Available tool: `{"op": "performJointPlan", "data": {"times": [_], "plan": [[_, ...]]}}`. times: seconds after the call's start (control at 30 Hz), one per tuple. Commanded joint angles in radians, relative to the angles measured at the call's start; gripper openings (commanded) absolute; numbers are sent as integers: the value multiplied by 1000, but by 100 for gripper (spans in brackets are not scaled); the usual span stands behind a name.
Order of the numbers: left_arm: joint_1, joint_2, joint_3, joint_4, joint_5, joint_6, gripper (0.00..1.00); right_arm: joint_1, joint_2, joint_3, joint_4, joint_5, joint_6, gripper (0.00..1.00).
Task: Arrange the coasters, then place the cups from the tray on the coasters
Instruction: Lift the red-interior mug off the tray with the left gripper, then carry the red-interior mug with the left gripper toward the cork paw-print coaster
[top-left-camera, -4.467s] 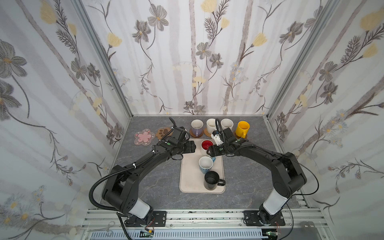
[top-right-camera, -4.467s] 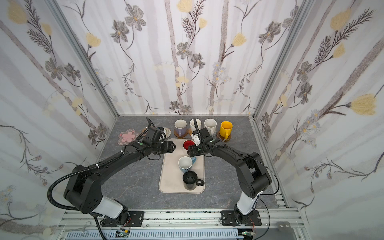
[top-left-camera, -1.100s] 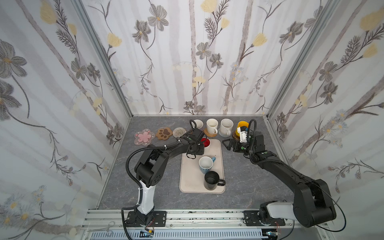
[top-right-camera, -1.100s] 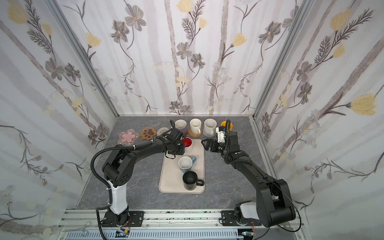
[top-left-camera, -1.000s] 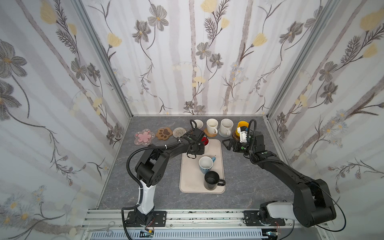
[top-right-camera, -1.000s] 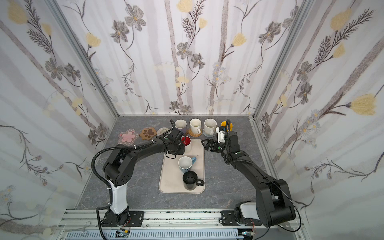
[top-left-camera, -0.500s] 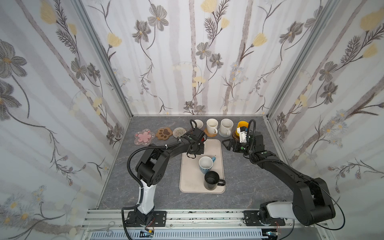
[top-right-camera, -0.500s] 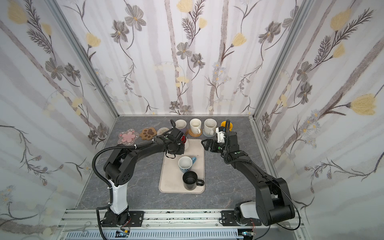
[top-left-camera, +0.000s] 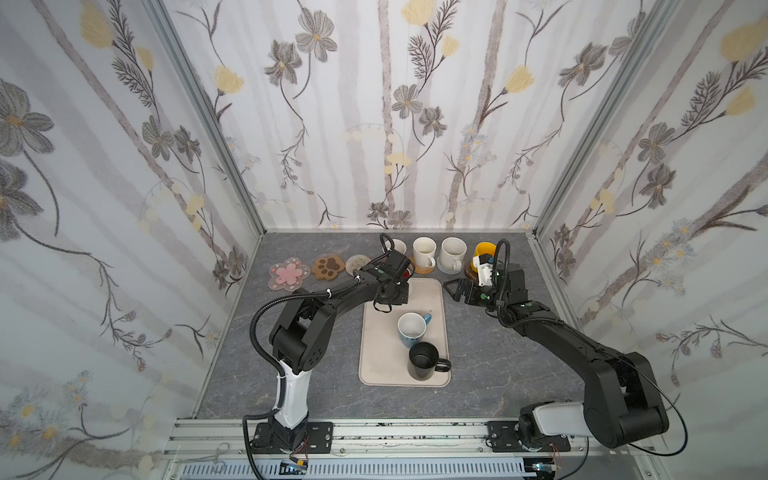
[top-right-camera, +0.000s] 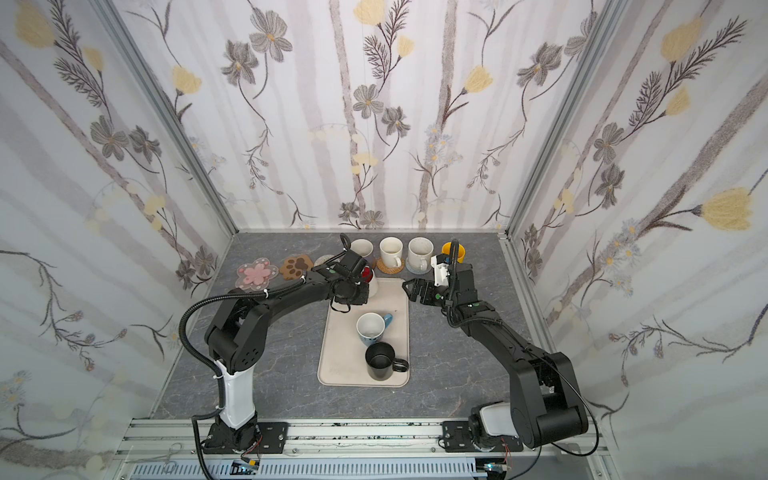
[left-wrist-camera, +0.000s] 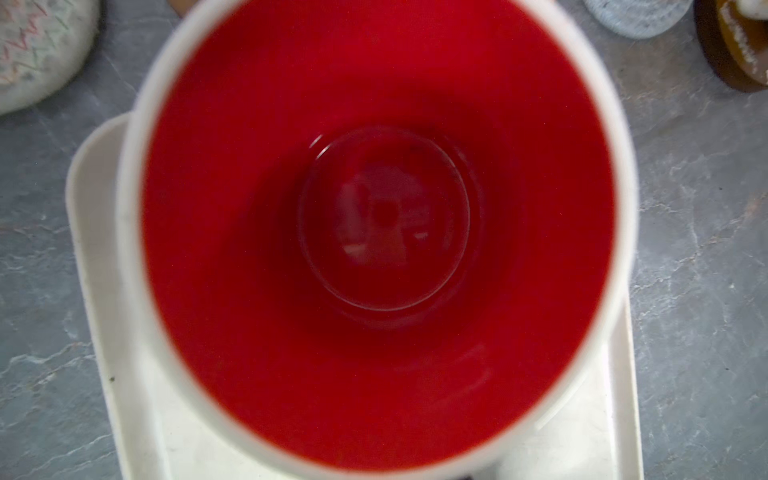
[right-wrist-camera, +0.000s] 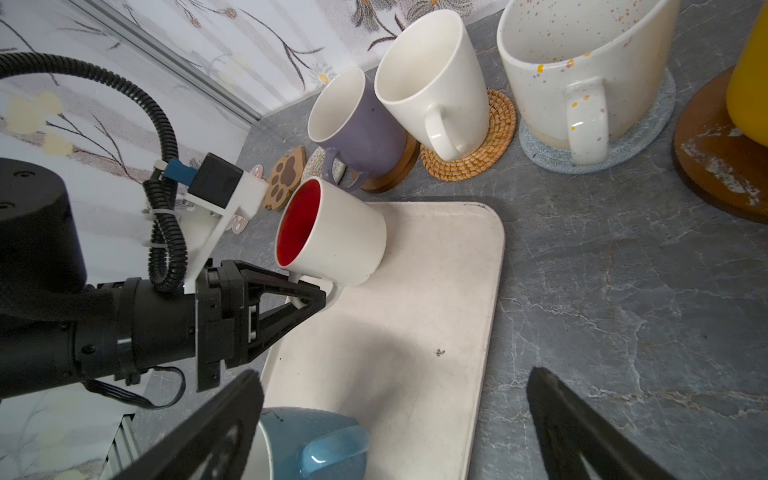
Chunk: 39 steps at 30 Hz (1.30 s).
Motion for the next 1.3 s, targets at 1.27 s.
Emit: {"op": "performJointPlan", "data": {"times": [1.27], "plan": [[220,-145,50,-84,-151,142,0,10,-29,-7,60,-15,4,100]]}}
